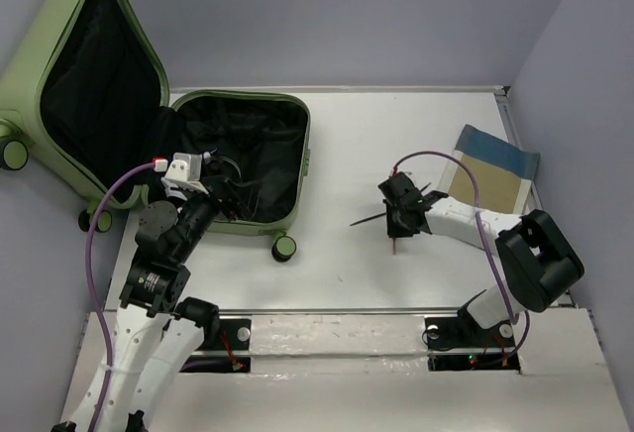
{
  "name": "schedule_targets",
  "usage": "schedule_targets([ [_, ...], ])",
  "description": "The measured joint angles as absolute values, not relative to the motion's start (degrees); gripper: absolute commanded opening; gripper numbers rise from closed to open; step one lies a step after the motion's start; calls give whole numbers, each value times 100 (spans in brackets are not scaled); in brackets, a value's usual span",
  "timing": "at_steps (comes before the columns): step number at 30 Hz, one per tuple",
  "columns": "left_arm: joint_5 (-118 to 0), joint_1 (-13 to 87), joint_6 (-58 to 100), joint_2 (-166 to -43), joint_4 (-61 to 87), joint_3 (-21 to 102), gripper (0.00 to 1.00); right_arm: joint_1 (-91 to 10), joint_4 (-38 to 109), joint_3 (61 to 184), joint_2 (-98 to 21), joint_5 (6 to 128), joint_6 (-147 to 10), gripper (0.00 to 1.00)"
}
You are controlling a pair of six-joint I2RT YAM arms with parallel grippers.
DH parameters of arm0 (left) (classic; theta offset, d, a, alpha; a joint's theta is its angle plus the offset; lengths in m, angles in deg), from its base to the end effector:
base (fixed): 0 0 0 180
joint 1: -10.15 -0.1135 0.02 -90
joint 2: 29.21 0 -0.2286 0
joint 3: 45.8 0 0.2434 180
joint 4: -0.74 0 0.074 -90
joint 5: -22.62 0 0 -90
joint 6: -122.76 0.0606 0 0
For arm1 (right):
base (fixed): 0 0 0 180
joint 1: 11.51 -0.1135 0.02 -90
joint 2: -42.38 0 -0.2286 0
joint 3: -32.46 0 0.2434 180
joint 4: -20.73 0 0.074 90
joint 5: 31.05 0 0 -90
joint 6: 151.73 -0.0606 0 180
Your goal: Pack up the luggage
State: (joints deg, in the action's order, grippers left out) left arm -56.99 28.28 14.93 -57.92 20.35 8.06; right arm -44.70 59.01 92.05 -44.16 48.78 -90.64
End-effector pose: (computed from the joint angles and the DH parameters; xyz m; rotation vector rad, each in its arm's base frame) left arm 0.1608 -0.0642 0.3397 0.1543 1.5008 -0.6403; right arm 0.2395 0.1439 0.1100 -0.0477 2.6799 0.0992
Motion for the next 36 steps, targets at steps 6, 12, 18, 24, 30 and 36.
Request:
schedule_targets([
  [6, -5697, 2830, 1493, -5792, 2035, 806, 99, -4905, 5956, 9183, -4381, 4760, -9173, 7],
  [12, -5697, 2830, 1495, -5789, 2035, 806, 99, -5189, 6498, 9009, -3592, 5107, -9285, 7],
  [18, -5699, 2830, 1493, -5792, 2035, 806, 99, -5327, 6356, 10309, -3356, 6032, -9213, 7],
  [24, -5712, 2817, 1495, -5798, 2035, 806, 99, -5520, 5252, 13644, -5638, 6847, -9359, 76],
  [30, -5712, 2806, 1498, -5820, 2039, 806, 99, -5515, 4719, 14125, -6608, 6788, -9567, 69],
  [36, -5707, 2906, 1502, -5733, 2039, 806, 99, -4595, 5138, 11004, -4659, 5538, -9639, 53],
])
